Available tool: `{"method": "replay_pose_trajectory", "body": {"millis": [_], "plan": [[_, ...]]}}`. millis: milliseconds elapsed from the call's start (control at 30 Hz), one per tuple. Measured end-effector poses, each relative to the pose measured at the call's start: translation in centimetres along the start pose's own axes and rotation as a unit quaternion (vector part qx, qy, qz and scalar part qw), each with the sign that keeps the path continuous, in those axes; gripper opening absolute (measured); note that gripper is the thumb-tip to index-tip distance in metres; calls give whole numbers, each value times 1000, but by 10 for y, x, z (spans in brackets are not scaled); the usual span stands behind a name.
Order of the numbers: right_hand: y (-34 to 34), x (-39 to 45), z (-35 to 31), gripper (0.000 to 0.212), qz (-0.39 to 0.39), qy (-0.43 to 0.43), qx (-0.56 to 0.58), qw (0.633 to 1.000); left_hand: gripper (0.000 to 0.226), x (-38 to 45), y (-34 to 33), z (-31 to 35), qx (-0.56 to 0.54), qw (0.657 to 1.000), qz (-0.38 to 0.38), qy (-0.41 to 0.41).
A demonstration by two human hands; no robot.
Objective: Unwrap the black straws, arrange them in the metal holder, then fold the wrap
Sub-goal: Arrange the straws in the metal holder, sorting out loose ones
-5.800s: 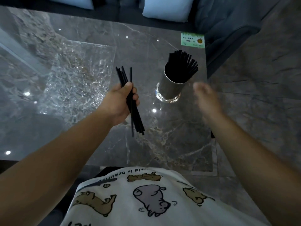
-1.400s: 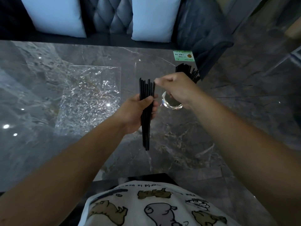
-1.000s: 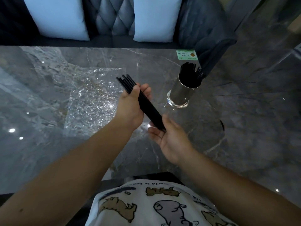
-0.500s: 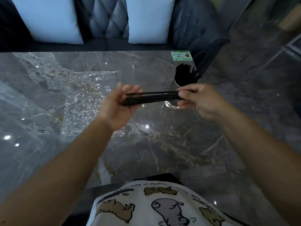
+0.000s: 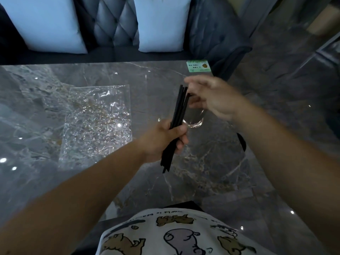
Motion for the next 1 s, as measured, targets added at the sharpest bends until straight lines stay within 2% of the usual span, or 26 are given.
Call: {"method": "replay_pose_trajectory", "body": {"millis": [33,100,200,267,400,533,633,700,767,833,933,1000], "plan": [[-3,-4,13,33,11,-5,54,998,15,2,-2,-3,-16,1000,2,-1],[-17,-10,33,42,-4,-17,77,997,15,4,-9,-9,-45,999,-7,7],[-27,-8,31,40,25,29,62,997,19,7,-23,-14,-86,996,-34,9],[-24,-7,18,41,53,66,9,996,19,7,-30,-16,-117,992,-45,15],[-15,-14,18,63,-31,29,-130,991,19,4,-41,-20,-148,986,-75,29],[-10,-15,20,67,-74,8,-129,989,15,1,-48,-24,-194,976,-89,47],[-4,-12,21,57,-85,-4,-59,995,17,3,-47,-22,-196,976,-86,38],[5,-11,22,46,-40,-2,6,999,18,6,-44,-16,-184,980,-72,23],[13,-13,27,50,12,-3,37,999,18,9,-38,-12,-169,984,-61,7],[12,-19,36,47,-6,-22,32,999,21,10,-34,-9,-142,988,-66,-8],[1,-26,45,27,-67,-37,-15,997,23,12,-35,-9,-88,993,-79,-19],[-1,-26,41,22,-51,-26,-51,997,22,14,-37,-10,-65,995,-78,-20]]}}
Point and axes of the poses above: each hand's wrist, its own x-axis towards the middle knuckle, its own y-axis out of the back of the hand, z = x × y, the point moved 3 cm from there along x, towards the middle knuckle, and after that the axes turned 9 degrees about x, right-handed, at the moved point
